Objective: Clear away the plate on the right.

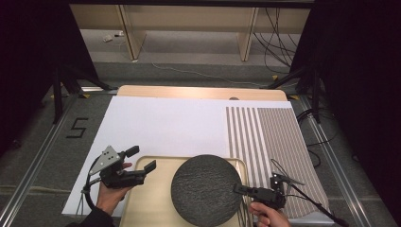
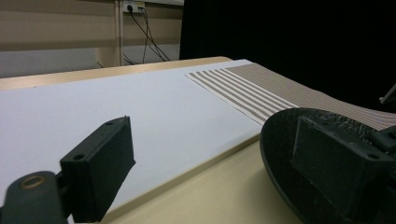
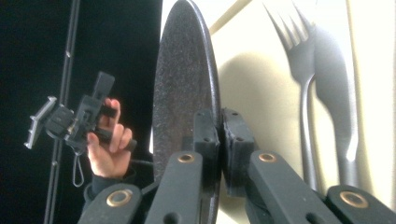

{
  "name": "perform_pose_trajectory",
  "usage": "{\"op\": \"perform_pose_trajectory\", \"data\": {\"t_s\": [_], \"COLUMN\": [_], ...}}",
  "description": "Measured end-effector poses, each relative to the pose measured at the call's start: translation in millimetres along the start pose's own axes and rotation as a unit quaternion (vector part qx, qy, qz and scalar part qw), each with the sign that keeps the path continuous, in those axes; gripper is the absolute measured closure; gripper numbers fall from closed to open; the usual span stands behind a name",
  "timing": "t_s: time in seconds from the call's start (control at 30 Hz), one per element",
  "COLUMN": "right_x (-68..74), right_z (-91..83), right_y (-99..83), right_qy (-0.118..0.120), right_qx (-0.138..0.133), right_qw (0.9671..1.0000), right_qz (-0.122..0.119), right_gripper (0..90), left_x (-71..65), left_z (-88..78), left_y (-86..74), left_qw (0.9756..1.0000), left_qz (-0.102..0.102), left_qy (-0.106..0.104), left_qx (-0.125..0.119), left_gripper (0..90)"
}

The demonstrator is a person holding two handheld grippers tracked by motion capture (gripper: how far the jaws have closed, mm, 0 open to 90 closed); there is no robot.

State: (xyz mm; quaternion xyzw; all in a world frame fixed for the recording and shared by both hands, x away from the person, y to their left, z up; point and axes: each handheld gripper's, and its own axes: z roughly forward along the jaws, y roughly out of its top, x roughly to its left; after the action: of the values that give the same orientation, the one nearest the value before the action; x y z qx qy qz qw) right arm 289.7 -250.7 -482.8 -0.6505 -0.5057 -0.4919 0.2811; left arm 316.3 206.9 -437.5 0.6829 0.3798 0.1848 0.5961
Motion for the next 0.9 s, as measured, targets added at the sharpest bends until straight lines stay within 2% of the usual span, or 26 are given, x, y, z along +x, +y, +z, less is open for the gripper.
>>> {"op": "perform_pose_trajectory", "data": {"t_s": [0.07,0.17,0.2,0.3,0.6,0.9], "right_x": [0.1,0.0,-1.1,-2.3,-4.4,-6.9], "right_z": [7.1,14.7,16.2,18.5,21.4,24.3], "right_y": [-1.1,-3.5,-3.8,-4.8,-5.6,-7.0], "right_qy": [0.002,-0.005,-0.010,-0.017,-0.012,-0.020], "right_qx": [0.014,0.022,0.024,0.024,0.029,0.031], "right_qw": [0.9999,0.9997,0.9997,0.9996,0.9994,0.9993], "right_qz": [0.002,-0.003,0.002,0.005,0.012,0.013], "right_gripper": [87.1,87.1,87.1,87.0,87.1,87.0], "left_x": [0.2,0.4,0.5,0.5,0.3,0.3], "left_z": [-0.5,-1.0,-1.2,-1.3,-0.8,-0.9], "left_y": [0.2,0.2,0.2,0.5,0.3,0.4], "left_qw": [1.0000,1.0000,1.0000,1.0000,1.0000,1.0000], "left_qz": [0.001,-0.001,-0.001,0.000,0.001,0.002], "left_qy": [-0.001,-0.001,-0.001,-0.002,-0.001,-0.002], "left_qx": [-0.001,-0.002,-0.002,-0.003,-0.001,-0.002], "left_gripper": [12.0,12.0,11.9,12.0,12.0,11.9]}}
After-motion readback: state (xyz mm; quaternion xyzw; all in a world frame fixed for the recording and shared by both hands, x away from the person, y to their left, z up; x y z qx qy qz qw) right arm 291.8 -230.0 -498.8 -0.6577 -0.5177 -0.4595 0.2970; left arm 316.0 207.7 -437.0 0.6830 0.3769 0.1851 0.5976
